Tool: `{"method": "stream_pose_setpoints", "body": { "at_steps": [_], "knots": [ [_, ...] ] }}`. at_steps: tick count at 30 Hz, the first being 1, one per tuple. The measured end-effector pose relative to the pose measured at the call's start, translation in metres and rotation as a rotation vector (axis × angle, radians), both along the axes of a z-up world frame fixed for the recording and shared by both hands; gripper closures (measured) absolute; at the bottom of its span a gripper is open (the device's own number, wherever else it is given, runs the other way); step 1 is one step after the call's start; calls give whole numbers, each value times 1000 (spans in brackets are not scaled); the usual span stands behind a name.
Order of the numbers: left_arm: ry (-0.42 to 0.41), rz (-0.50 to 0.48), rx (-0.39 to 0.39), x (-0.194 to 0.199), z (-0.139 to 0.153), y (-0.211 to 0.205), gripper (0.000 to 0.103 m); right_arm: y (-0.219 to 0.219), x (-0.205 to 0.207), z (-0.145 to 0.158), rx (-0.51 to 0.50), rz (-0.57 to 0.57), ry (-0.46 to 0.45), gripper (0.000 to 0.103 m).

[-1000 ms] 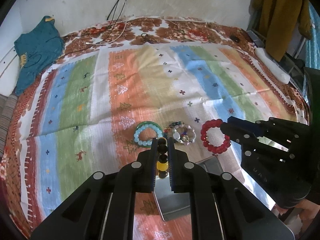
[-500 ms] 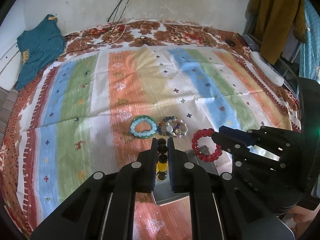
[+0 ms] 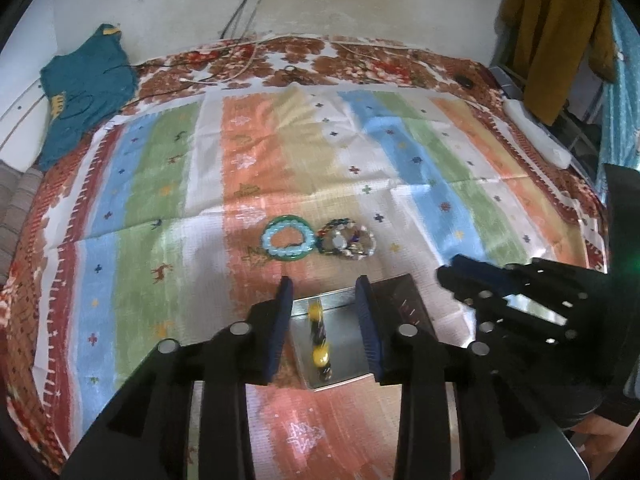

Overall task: Organize jewelry
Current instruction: 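Open both grippers to drop the bracelets into the tin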

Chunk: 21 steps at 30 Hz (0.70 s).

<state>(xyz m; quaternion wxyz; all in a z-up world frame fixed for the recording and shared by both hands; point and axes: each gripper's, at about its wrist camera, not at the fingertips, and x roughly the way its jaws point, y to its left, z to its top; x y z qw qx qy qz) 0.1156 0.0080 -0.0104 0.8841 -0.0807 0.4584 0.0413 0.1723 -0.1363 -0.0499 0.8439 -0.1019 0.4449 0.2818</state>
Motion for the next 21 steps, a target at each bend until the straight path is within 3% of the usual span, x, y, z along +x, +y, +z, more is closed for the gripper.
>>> {"method": "stream_pose_setpoints", "body": {
  "at_steps": [2,4,9,13,21],
  "knots": [
    [5,14,3,0,-1,3,72,-2,4,-2,4,-12,15,87],
    [11,31,10,1,-3,8,72,-5,8,-5,-3,-25,24,76],
    [33,62,21,6,-9,18,69,-9,18,-11,-10,-46,45,74],
    [49,79,32,10,-14,21,63,-8,24,-14,-21,-53,50,64],
    [47,96,38,15,-14,21,54,-2,30,-22,-56,-42,48,55]
  ]
}}
